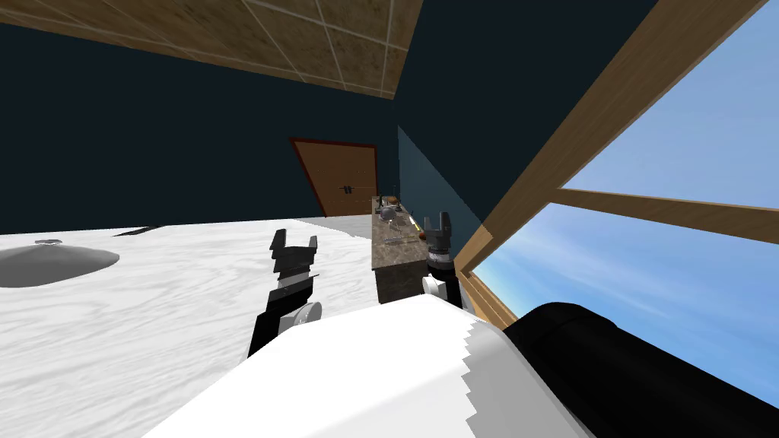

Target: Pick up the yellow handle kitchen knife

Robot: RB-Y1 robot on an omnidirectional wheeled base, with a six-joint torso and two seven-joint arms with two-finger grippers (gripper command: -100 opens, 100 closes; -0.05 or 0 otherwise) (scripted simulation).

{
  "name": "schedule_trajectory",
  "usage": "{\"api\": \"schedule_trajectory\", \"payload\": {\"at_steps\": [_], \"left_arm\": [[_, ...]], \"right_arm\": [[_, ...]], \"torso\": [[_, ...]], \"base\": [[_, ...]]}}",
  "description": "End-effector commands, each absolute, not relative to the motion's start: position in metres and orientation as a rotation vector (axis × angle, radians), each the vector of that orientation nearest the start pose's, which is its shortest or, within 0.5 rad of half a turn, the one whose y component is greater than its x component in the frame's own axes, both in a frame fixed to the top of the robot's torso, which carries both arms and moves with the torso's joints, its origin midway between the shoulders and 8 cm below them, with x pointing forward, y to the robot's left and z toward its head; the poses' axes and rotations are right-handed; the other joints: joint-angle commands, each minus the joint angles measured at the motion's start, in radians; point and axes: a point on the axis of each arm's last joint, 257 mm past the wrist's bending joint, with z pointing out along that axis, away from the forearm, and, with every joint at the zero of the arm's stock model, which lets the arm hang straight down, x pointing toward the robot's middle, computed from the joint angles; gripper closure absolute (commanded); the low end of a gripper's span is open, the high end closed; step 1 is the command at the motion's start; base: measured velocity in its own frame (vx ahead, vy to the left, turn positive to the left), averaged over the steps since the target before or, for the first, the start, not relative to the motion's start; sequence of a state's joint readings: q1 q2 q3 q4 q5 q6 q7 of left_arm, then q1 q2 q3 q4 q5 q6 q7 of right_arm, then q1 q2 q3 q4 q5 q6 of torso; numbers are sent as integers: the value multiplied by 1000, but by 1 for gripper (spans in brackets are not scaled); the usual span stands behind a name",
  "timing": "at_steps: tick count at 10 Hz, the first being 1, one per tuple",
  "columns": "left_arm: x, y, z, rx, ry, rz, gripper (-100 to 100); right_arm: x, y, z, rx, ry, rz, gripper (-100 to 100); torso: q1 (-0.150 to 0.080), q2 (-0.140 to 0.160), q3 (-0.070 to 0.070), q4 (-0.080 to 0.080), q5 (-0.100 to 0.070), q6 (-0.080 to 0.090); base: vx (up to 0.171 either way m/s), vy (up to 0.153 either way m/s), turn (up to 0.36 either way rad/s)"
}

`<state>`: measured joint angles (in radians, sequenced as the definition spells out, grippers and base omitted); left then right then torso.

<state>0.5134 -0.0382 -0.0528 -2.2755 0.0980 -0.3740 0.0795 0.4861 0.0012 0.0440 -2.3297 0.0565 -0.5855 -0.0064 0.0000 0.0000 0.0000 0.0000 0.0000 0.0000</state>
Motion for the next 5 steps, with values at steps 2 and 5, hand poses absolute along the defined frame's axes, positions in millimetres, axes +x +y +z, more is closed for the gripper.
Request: {"api": "schedule_trajectory", "payload": {"at_steps": [2, 5], "left_arm": [[364, 279, -8, -901, 591, -1453, 0], [364, 279, -8, -901, 591, -1453, 0]], "right_arm": [[326, -243, 60, 464, 604, 1350, -100], [333, -232, 51, 407, 684, 1339, -100]], "torso": [[1, 1, 0, 0, 0, 0], [4, 3, 2, 1, 1, 0]], "base": [[-26, 24, 60], [-43, 50, 81]]}}
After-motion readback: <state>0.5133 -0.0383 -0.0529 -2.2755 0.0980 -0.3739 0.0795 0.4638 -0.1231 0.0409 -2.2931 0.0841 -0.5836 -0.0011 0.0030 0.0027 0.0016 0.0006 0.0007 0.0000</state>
